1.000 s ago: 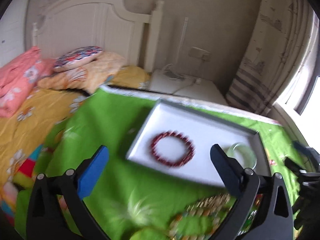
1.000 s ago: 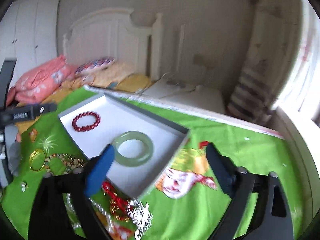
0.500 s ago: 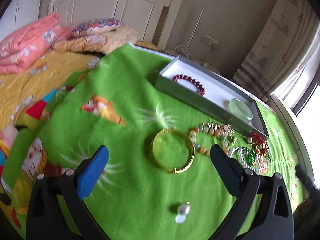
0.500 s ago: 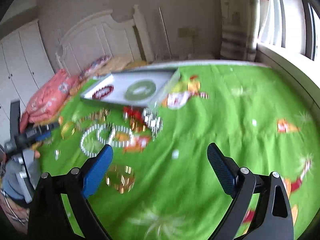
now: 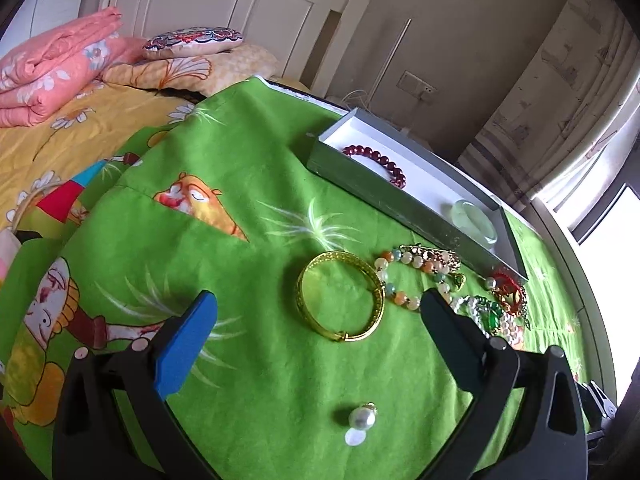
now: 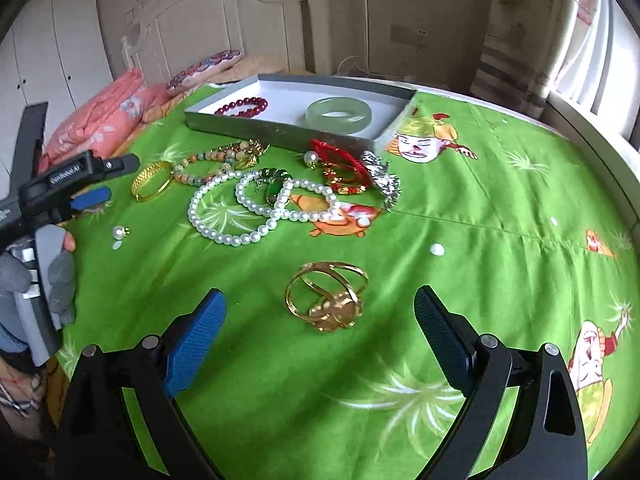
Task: Organize jewelry
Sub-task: 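Grasp the gold openwork ring with the right tool while the left tool grasps the gold bangle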
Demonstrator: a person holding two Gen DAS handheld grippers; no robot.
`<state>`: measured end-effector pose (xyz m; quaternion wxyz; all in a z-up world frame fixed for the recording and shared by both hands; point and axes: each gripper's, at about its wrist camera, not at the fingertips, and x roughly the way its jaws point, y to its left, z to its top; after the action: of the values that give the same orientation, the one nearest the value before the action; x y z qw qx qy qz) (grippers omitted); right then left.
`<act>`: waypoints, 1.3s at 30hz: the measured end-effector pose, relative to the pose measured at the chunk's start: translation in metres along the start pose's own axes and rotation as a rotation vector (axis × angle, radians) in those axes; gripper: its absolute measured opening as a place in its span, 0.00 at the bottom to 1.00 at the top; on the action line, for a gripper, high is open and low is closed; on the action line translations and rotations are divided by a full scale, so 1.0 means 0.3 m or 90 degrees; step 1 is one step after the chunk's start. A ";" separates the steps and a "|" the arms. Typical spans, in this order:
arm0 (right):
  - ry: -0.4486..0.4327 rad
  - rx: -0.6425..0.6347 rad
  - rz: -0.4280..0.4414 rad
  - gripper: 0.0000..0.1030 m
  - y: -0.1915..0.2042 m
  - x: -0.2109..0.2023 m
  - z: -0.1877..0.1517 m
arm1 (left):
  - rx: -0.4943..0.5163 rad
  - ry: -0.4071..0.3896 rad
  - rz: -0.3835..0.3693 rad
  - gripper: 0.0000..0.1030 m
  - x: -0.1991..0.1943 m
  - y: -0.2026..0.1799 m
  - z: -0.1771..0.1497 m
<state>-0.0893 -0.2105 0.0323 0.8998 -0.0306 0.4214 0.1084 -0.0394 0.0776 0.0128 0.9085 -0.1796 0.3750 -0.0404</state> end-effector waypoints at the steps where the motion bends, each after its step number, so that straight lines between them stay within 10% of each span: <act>1: 0.002 -0.001 -0.006 0.88 0.003 0.008 0.003 | 0.002 0.001 -0.005 0.98 0.000 -0.002 0.000; 6: 0.012 0.010 -0.016 0.87 -0.010 0.031 0.009 | 0.016 0.009 -0.019 0.98 0.003 -0.013 -0.005; 19: 0.009 0.020 -0.019 0.42 -0.024 0.043 -0.003 | 0.043 0.035 0.015 0.98 0.032 -0.039 -0.010; 39: -0.011 0.037 0.022 0.41 -0.035 0.025 -0.007 | 0.246 0.101 0.108 0.81 0.134 -0.192 -0.018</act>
<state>-0.0840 -0.2199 0.0248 0.9019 0.0038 0.4171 0.1120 -0.0108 0.0139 0.0031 0.8938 0.0337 0.4445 -0.0487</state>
